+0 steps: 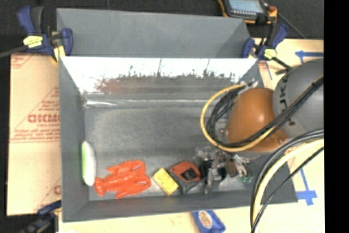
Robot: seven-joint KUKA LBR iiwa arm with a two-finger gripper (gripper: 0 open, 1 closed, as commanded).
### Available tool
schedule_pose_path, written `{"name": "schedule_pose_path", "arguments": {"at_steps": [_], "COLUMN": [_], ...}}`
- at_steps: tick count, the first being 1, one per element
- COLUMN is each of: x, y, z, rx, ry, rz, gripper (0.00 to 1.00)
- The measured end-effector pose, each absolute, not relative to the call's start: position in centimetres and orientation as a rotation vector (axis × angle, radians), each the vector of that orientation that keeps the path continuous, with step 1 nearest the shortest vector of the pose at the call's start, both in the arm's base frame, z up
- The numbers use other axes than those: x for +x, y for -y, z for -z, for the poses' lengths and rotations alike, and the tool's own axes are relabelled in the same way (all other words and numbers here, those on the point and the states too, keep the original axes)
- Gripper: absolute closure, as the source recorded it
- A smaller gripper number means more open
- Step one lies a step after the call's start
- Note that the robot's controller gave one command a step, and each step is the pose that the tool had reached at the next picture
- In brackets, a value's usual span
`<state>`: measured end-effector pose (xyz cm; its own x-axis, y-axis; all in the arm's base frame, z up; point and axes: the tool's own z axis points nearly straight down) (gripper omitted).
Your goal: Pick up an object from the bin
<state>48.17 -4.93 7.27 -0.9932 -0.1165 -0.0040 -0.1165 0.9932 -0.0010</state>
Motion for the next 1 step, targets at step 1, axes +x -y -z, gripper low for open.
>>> {"name": "schedule_pose_path", "arguments": {"at_steps": [1], "x": [48.14], "y": [4.95], "z": [-7.73], "rx": [-0.184], "ry": [-3.134], "rz": [0.001], "gripper": [1.0]}}
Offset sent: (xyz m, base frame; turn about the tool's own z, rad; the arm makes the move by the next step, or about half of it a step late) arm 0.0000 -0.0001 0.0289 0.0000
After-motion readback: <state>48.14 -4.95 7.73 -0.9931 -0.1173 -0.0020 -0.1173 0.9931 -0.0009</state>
